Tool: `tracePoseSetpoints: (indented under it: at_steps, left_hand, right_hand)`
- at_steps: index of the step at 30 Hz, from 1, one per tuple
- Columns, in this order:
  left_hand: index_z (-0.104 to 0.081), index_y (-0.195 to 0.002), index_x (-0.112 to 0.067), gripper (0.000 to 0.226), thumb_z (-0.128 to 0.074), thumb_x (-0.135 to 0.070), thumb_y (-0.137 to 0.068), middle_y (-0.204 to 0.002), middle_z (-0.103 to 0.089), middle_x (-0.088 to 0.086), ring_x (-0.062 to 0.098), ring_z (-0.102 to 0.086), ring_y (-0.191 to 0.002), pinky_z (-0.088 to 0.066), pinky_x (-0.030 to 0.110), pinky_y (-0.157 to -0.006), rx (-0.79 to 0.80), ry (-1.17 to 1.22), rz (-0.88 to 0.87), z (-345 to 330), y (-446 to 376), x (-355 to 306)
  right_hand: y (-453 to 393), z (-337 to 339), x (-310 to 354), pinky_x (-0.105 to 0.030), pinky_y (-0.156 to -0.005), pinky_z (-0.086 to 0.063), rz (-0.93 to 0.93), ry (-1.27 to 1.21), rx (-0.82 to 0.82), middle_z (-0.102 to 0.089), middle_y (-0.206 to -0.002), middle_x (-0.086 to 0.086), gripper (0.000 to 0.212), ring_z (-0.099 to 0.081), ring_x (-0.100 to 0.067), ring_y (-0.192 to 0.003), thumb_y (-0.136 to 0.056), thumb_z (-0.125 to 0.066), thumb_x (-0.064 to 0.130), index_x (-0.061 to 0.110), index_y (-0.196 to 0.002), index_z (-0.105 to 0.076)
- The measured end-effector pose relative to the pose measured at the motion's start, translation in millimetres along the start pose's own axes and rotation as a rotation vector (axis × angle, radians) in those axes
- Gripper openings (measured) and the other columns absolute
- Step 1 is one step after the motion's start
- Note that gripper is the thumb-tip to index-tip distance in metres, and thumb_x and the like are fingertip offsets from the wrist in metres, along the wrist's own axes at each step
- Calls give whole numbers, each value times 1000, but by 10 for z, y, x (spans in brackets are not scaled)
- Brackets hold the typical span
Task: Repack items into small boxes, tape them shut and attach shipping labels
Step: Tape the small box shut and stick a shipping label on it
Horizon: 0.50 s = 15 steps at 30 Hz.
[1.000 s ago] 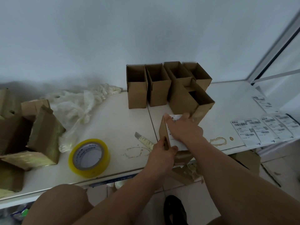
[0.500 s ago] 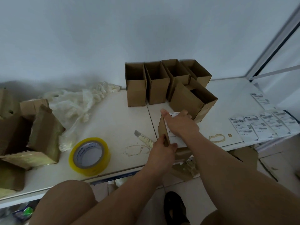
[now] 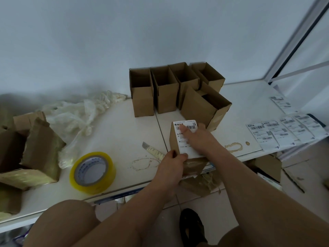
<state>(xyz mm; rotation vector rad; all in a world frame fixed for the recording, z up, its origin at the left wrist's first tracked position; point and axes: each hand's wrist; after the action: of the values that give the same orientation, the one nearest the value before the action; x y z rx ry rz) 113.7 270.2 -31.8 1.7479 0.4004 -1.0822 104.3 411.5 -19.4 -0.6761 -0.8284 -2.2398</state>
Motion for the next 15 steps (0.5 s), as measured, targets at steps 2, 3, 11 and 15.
tracePoseSetpoints:
  at_steps: [2,3,11,15]
  left_hand:
    - [-60,-119,-17,27,-59,-29,-94,-107,-66,4,18,-65,-94,-58,31,-74,-11,29,33,14,-19,18]
    - [-61,-118,-17,28,-60,-30,-93,-107,-66,5,19,-65,-95,-58,34,-78,-15,32,45,21,-35,29]
    - [-61,-117,-21,34,-60,-41,-89,-110,-68,7,23,-66,-100,-57,35,-81,-17,61,75,34,-56,85]
    - [-58,-122,-24,34,-59,-40,-91,-113,-65,6,23,-63,-103,-55,35,-80,-30,87,34,7,12,90]
  right_hand:
    - [27,9,-38,-34,-79,-53,-19,-19,22,-59,-120,-4,76,-62,-20,-97,-90,-45,68,13,-141,-30]
    - [44,3,-62,-33,-77,-52,-17,-18,31,-60,-122,-4,72,-60,-19,-96,-91,-46,66,14,-139,-33]
    - [230,17,-185,-24,-65,-49,-85,-281,21,-61,-121,-2,54,-61,-18,-96,-96,-54,48,18,-139,-40]
    - [368,68,-262,-30,-80,-54,-50,-340,12,-61,-127,0,45,-62,-19,-106,-98,-52,44,22,-136,-45]
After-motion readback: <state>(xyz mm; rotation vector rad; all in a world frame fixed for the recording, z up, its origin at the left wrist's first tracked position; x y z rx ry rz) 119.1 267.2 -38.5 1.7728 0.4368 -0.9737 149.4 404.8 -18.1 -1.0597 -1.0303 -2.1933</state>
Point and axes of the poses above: each hand's wrist, its own y-axis away from the middle knuckle, its own z-axis out of the back of the hand, x = y × z
